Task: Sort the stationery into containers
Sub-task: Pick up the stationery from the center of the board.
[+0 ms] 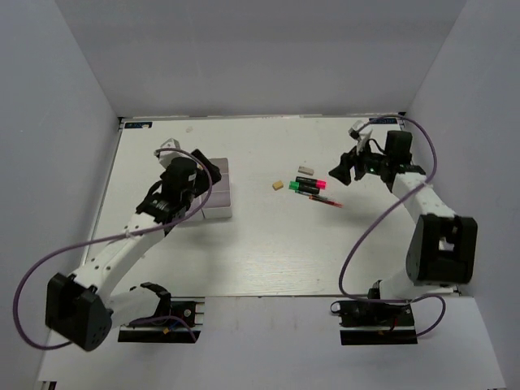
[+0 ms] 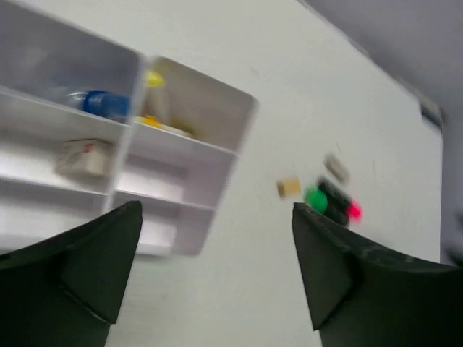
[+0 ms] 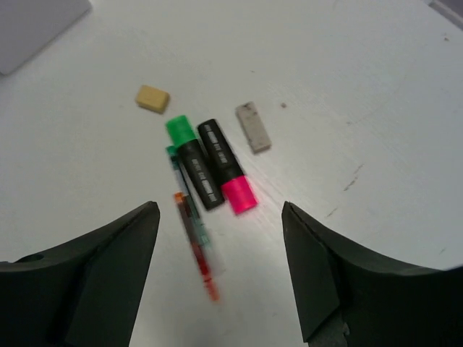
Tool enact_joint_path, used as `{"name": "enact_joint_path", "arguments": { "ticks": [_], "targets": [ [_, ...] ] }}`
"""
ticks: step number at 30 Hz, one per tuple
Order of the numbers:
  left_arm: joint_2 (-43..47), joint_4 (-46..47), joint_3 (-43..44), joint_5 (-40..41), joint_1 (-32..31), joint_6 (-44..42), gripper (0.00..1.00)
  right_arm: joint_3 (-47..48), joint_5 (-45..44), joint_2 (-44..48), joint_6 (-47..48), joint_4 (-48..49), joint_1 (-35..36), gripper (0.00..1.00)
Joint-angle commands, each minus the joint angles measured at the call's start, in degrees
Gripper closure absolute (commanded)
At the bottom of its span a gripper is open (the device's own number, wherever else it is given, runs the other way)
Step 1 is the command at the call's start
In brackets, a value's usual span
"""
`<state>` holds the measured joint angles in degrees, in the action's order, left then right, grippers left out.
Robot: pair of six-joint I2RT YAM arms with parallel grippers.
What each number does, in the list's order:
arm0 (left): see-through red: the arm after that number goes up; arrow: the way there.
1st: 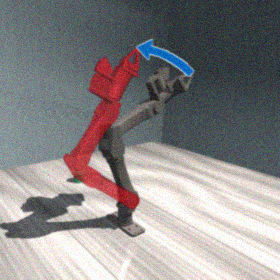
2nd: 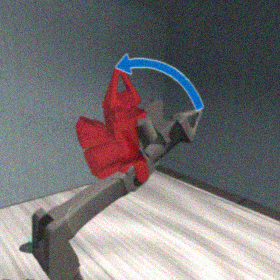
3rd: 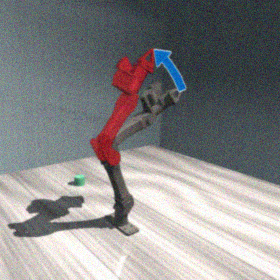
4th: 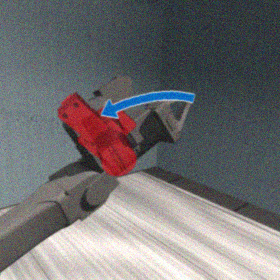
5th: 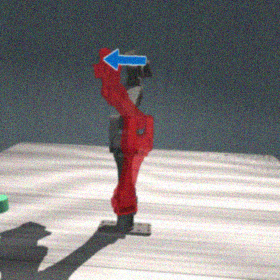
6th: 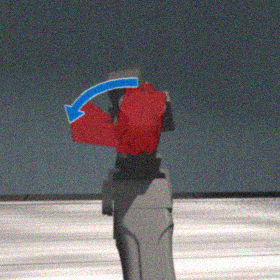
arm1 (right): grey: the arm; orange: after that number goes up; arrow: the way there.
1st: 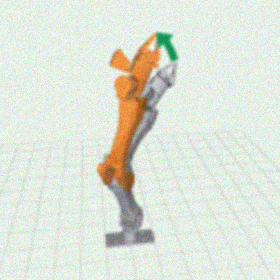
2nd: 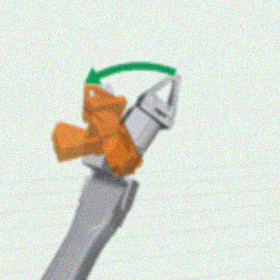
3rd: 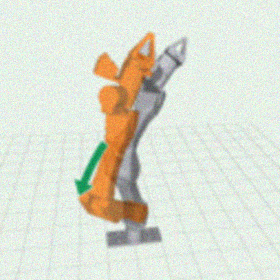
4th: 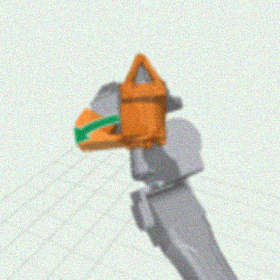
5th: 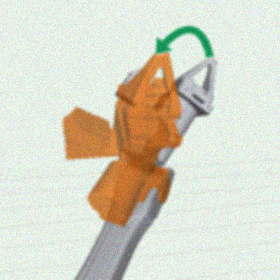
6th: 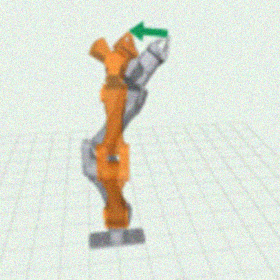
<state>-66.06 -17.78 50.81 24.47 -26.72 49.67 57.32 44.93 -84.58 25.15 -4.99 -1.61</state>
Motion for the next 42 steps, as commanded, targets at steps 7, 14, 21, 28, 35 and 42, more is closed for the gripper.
{"name": "enact_joint_path", "arguments": {
  "ticks": [7, 14, 21, 28, 35, 42],
  "targets": [
    [2.6, 0.2, 1.3, -41.7, -0.5, -32.8, 0.00, 26.4, -14.4, -22.0, 12.9, -14.8, 8.5, 0.44],
    [13.9, -1.3, -3.4, -41.3, 0.3, -39.6, 0.00, 40.3, -21.0, -34.7, 13.0, -18.7, 14.0, 0.52],
    [22.4, -0.7, -7.6, -39.5, 0.3, -40.9, 0.00, 44.5, -23.7, -39.8, 14.8, -21.5, 15.9, 0.52],
    [22.4, -1.2, -7.7, -39.0, 0.3, -40.9, 0.00, 41.4, -23.1, -40.0, 17.0, -23.0, 16.6, 0.43],
    [22.4, -1.7, -7.7, -39.0, 0.3, -40.9, 0.00, 42.5, -23.9, -42.8, 17.1, -23.9, 18.0, 0.38],
    [22.4, -1.7, -7.7, -39.5, 0.3, -40.9, 0.00, 43.1, -26.9, -44.6, 17.1, -22.9, 18.3, 0.38]
  ]
}}
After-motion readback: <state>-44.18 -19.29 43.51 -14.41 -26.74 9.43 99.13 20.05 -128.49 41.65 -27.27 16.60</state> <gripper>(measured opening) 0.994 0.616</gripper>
